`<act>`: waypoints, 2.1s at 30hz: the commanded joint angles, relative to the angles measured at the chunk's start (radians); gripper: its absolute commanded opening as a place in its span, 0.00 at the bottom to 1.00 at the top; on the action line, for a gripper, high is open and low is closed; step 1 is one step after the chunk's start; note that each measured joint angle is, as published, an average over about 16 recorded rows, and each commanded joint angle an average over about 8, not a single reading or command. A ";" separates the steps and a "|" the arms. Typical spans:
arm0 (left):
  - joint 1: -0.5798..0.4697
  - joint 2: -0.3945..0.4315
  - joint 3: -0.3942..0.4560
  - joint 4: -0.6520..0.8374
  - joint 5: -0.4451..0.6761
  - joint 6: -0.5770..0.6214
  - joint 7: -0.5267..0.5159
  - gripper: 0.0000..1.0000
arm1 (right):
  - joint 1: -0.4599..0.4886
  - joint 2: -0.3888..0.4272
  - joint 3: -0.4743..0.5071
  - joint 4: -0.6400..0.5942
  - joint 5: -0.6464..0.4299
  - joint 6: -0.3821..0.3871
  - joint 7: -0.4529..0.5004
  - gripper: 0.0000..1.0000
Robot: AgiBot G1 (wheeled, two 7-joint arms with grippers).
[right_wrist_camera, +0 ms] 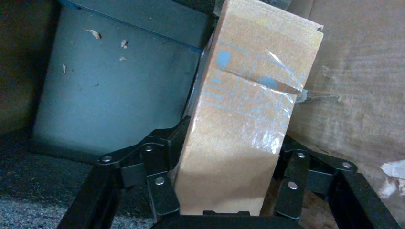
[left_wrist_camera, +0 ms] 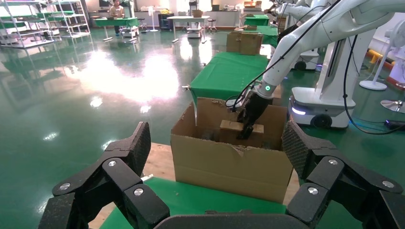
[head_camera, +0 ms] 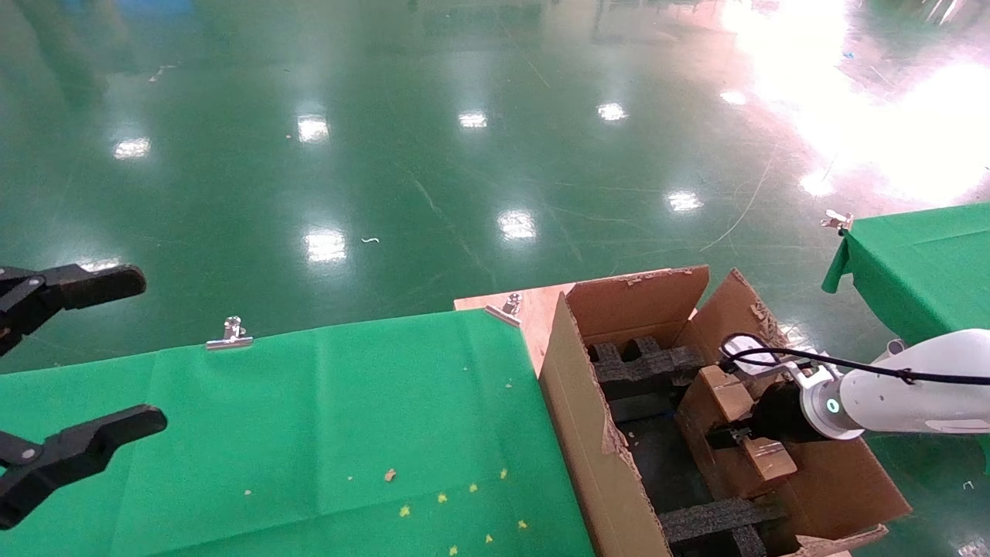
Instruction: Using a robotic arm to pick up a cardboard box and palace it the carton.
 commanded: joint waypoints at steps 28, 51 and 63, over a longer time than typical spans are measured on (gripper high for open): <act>0.000 0.000 0.000 0.000 0.000 0.000 0.000 1.00 | 0.169 0.101 0.050 0.176 -0.040 0.054 0.004 1.00; 0.000 0.000 0.000 0.000 -0.001 0.000 0.000 1.00 | 0.261 0.269 0.258 0.616 0.296 0.013 -0.155 1.00; 0.000 0.000 0.000 0.000 -0.001 0.000 0.000 1.00 | 0.210 0.247 0.334 0.599 0.288 -0.039 -0.187 1.00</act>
